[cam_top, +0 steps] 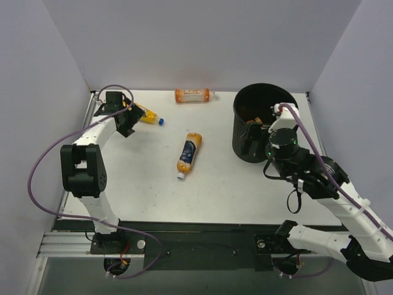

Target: Put the plastic bottles in the bin

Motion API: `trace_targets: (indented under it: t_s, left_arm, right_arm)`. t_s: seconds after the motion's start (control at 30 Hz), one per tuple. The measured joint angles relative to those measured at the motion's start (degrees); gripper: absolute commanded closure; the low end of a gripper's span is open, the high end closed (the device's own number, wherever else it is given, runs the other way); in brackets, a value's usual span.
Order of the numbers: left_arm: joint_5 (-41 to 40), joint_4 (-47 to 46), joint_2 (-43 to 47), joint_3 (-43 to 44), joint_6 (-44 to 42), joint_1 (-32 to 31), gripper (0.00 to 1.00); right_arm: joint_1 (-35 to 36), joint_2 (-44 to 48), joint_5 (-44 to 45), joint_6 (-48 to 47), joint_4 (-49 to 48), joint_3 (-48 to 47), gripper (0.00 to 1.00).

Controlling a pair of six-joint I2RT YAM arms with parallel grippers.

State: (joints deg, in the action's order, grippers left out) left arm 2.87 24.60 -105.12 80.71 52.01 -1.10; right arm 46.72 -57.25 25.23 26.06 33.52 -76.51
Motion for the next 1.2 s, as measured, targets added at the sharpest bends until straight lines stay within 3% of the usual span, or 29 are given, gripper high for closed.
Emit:
trace_targets:
  t_s: [0.33,0.57,1.0,1.1,1.2]
  left_arm:
    - [-4.02,-0.02,-13.33,17.44,2.03,0.09,0.03]
    - [-5.99,3.23,-20.81,25.94,4.0,0.07,0.03]
    - [-8.79,5.99,-27.17,29.53,7.5,-0.07,0.03]
    - [-9.22,6.27,-28.87,31.78,7.1,-0.13,0.1]
    - [-9.7,6.54,-29.46,32.41,6.12,-0.39,0.3]
  right_arm:
    - [0.22,6.93,12.94,4.63,7.98,-0.02,0.1]
    - [0.24,6.97,15.58,6.82,10.56,-0.02,0.1]
    - [0.24,7.08,15.69,8.81,10.86,0.96,0.1]
    - [0.24,7.1,15.63,9.11,10.71,1.44,0.1]
    - [0.24,6.97,15.28,9.4,10.45,2.16,0.1]
